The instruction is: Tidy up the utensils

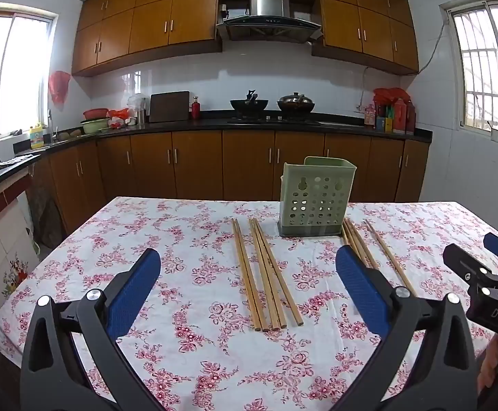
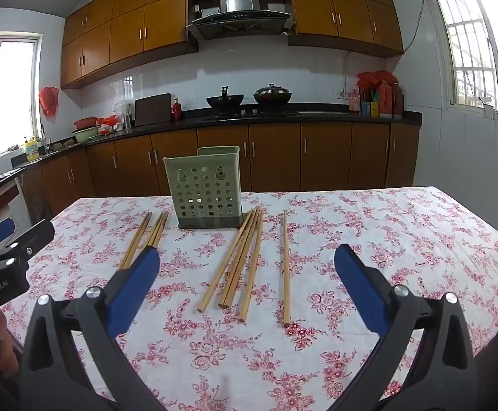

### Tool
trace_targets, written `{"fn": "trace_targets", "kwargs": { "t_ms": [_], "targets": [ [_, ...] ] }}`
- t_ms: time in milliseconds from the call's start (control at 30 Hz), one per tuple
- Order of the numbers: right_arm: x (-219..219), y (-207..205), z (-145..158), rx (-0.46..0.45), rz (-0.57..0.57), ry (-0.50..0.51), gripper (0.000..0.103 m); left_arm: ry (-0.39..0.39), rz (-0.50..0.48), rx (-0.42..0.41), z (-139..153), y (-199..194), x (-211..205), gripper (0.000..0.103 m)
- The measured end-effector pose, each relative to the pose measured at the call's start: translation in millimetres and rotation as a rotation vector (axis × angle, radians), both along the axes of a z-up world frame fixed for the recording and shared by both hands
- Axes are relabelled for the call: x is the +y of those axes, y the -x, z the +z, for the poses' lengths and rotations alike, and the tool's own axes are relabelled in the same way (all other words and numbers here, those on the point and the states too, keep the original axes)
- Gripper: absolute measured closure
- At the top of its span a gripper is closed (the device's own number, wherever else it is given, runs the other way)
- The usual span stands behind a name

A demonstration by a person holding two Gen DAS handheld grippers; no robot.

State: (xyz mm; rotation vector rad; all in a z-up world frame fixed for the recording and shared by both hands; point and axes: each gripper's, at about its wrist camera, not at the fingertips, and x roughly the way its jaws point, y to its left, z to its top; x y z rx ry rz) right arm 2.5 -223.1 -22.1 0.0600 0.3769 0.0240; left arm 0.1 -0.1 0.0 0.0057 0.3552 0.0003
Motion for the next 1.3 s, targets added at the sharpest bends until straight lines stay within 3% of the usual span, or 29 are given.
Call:
{"fn": "trace_targets", "kwargs": {
  "t_ms": [1300],
  "targets": [
    [-1.2,-0.8,-0.7,0.003,0.0,-0.008,0.004,0.006,-0.004,0.007,-4.1,2.0,-0.5,0.002]
  ]
}}
